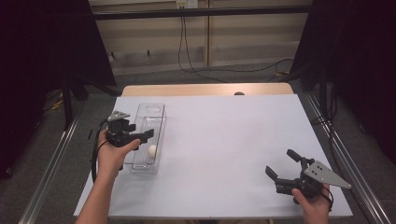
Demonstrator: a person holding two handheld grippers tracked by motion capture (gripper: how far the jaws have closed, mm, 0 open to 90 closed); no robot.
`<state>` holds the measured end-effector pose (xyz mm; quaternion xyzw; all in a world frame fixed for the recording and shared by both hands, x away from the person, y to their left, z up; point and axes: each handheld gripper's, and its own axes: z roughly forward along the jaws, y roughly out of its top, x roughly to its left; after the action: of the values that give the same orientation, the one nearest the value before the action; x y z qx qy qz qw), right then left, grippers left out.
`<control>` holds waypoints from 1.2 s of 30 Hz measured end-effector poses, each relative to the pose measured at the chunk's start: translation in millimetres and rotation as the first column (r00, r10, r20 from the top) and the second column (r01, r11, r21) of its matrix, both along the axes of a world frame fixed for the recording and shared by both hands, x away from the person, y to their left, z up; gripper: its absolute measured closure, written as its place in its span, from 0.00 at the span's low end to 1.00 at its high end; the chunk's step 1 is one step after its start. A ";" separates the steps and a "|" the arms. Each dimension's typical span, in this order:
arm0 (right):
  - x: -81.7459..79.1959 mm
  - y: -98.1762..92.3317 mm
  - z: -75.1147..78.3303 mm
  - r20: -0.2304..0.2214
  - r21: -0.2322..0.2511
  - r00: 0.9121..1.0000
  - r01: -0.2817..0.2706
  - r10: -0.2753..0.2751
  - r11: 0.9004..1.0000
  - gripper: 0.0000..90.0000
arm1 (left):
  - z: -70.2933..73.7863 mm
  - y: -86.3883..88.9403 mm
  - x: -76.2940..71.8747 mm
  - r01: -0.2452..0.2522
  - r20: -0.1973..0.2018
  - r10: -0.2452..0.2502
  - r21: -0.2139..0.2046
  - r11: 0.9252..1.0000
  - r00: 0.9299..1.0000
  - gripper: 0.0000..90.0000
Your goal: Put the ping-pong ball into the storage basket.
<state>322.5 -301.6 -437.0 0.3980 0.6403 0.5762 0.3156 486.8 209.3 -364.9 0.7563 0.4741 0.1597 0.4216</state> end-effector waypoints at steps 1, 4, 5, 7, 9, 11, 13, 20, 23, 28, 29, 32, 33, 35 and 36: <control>0.1 0.0 -0.2 0.000 -0.001 1.000 -0.001 0.001 1.000 0.02 | -0.4 -0.7 -0.7 -0.006 0.006 0.006 -0.006 1.000 1.000 0.22; -0.3 -0.3 0.1 0.000 -0.002 1.000 -0.003 0.003 1.000 0.02 | 0.0 -1.0 -2.6 -0.002 0.014 0.002 -0.019 1.000 1.000 0.20; -0.1 0.0 0.1 0.003 -0.001 1.000 0.000 0.000 1.000 0.02 | 0.3 -0.8 -3.4 0.002 0.017 -0.001 -0.021 1.000 1.000 0.18; -0.2 -0.4 0.1 0.002 -0.001 1.000 0.001 -0.001 1.000 0.02 | 0.0 -1.5 -4.7 0.000 0.030 0.001 -0.031 1.000 1.000 0.17; -0.3 -0.8 0.2 -0.002 -0.002 1.000 -0.002 0.002 1.000 0.02 | -0.2 -1.5 -6.3 0.000 0.042 0.001 -0.038 0.999 0.999 0.14; -0.2 -0.7 0.3 0.001 -0.002 1.000 0.000 0.000 1.000 0.02 | -0.4 -1.2 -7.8 -0.005 0.050 0.008 -0.051 0.999 0.999 0.14; -0.3 -0.6 0.3 -0.001 -0.002 1.000 -0.001 0.001 1.000 0.02 | -0.5 0.1 -9.3 -0.004 0.062 0.007 -0.051 0.999 0.998 0.13; -0.5 -1.2 0.6 0.004 -0.003 1.000 -0.001 0.001 1.000 0.02 | -1.9 0.5 -15.5 -0.002 0.099 0.010 -0.082 0.997 0.995 0.10; -0.3 -0.6 0.4 0.003 0.000 1.000 0.002 -0.002 1.000 0.02 | -1.9 1.0 -17.1 0.005 0.113 0.004 -0.083 0.997 0.994 0.10; -0.6 -1.1 0.5 0.003 -0.003 1.000 0.000 0.000 1.000 0.02 | -2.2 1.5 -20.9 0.010 0.126 0.002 -0.093 0.996 0.992 0.10; -0.7 -1.1 0.5 0.003 -0.003 1.000 0.000 0.000 1.000 0.02 | -2.4 1.7 -21.6 0.010 0.128 0.002 -0.091 0.996 0.992 0.10; -0.6 -1.1 0.7 0.007 -0.002 1.000 0.002 -0.002 1.000 0.02 | -3.3 2.5 -24.3 0.010 0.140 0.003 -0.093 0.996 0.990 0.09; -0.6 -1.0 0.7 0.007 -0.002 1.000 0.002 -0.002 1.000 0.02 | -3.3 3.7 -24.9 0.017 0.148 -0.005 -0.082 0.997 0.989 0.09; -0.6 -1.0 0.6 0.007 -0.003 1.000 0.000 0.000 1.000 0.02 | -4.0 4.0 -26.6 0.013 0.154 0.000 -0.085 0.996 0.988 0.09; -0.6 -0.9 0.7 0.007 -0.002 1.000 0.001 -0.001 1.000 0.02 | -4.2 4.8 -27.4 0.016 0.156 -0.004 -0.077 0.997 0.988 0.09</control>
<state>321.9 -302.5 -436.3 0.3960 0.6394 0.5769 0.3186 459.4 214.1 -369.2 0.7267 0.4418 0.1976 0.4874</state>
